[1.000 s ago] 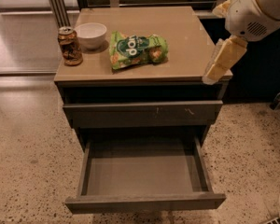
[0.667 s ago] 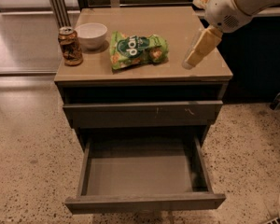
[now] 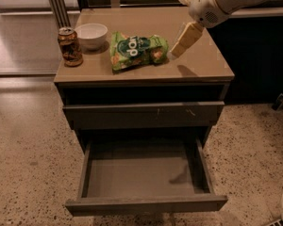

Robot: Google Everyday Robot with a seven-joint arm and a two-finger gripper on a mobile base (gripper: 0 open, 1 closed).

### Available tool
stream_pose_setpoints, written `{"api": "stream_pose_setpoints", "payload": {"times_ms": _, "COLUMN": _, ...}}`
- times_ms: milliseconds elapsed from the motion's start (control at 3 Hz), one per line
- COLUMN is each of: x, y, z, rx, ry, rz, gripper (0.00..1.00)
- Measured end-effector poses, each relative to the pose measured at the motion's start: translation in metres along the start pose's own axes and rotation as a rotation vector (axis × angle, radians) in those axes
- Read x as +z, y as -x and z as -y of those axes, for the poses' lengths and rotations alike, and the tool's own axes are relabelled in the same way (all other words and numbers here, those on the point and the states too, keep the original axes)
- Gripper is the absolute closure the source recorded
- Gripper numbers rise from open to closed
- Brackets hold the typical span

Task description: Place green rice chip bag into middle drawer

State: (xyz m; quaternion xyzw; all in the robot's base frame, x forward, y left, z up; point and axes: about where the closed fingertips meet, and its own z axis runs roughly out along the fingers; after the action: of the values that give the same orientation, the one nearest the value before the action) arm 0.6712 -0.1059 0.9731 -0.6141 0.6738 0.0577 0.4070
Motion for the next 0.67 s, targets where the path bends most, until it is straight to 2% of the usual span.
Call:
{"api": "stream_pose_setpoints", "payload": {"times_ms": 333, "x": 0.011, "y": -0.002, "z": 0.000, "rx": -0.011, "ry": -0.001, "rz": 0.014, "gripper": 0.00}}
{"api": "stream_pose_setpoints", "payload": {"times_ms": 667, "x": 0.041, "y": 0.002, "z": 0.009, "rx": -0.023, "ry": -0.005, "rz": 0.051, "gripper": 0.00}}
